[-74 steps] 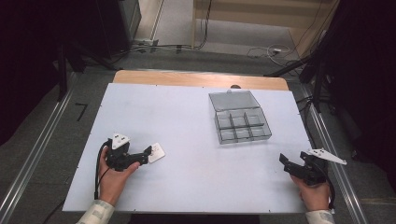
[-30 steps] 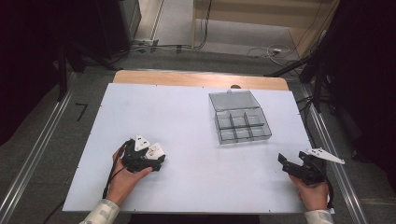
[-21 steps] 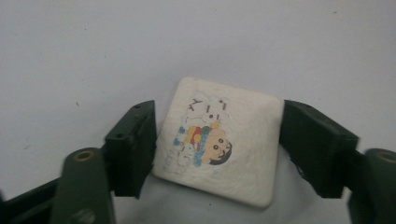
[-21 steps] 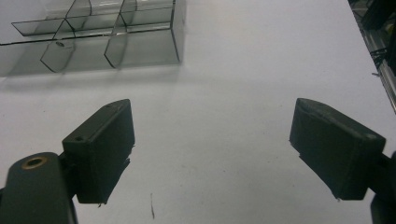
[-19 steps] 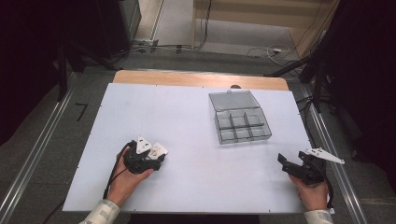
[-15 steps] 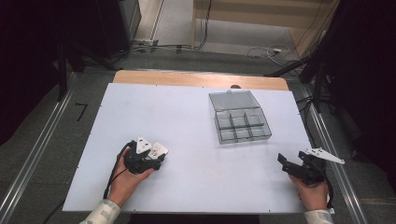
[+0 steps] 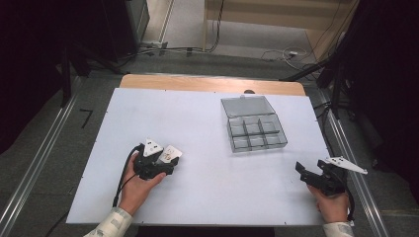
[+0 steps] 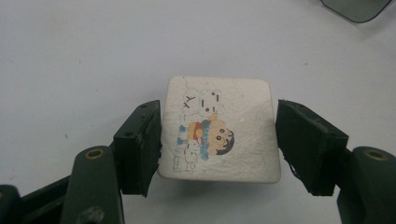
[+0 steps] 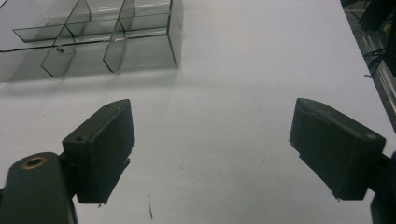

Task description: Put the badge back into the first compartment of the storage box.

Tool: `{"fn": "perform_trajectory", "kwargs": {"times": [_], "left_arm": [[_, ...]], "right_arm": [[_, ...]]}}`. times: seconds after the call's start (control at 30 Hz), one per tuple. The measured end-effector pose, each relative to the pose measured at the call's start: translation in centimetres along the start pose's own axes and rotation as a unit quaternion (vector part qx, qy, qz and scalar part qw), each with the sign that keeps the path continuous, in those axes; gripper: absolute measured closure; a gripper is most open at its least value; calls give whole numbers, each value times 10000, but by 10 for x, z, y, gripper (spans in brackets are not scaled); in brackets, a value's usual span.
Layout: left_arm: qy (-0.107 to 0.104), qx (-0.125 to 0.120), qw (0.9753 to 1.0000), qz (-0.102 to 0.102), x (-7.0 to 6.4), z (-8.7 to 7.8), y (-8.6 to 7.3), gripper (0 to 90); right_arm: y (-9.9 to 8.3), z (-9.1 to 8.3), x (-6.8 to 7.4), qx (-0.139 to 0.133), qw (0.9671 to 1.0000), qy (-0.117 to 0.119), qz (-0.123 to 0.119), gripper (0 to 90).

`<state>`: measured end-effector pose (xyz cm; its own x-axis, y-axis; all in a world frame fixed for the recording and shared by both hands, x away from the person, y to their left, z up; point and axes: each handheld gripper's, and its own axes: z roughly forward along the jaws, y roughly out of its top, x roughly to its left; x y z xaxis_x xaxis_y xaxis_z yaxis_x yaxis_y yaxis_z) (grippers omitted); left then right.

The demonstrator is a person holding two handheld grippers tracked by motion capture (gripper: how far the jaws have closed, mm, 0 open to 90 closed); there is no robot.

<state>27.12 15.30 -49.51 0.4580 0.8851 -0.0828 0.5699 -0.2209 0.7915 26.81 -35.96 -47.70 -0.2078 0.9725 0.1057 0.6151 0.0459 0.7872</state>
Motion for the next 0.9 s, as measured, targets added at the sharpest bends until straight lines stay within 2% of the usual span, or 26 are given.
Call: {"fn": "perform_trajectory", "kwargs": {"times": [0.3, 0.67, 0.9], "left_arm": [[-120, -142, 9997, -178, -4, 2, 13, 337], [-131, -184, 9997, -123, -11, 10, 29, 337], [-157, -197, 9996, -162, -14, 16, 35, 337]], "right_arm": [[1, -1, 1, -31, 10000, 24, 35, 125], [2, -1, 2, -36, 10000, 45, 37, 125], [2, -1, 2, -36, 10000, 53, 37, 125]]}}
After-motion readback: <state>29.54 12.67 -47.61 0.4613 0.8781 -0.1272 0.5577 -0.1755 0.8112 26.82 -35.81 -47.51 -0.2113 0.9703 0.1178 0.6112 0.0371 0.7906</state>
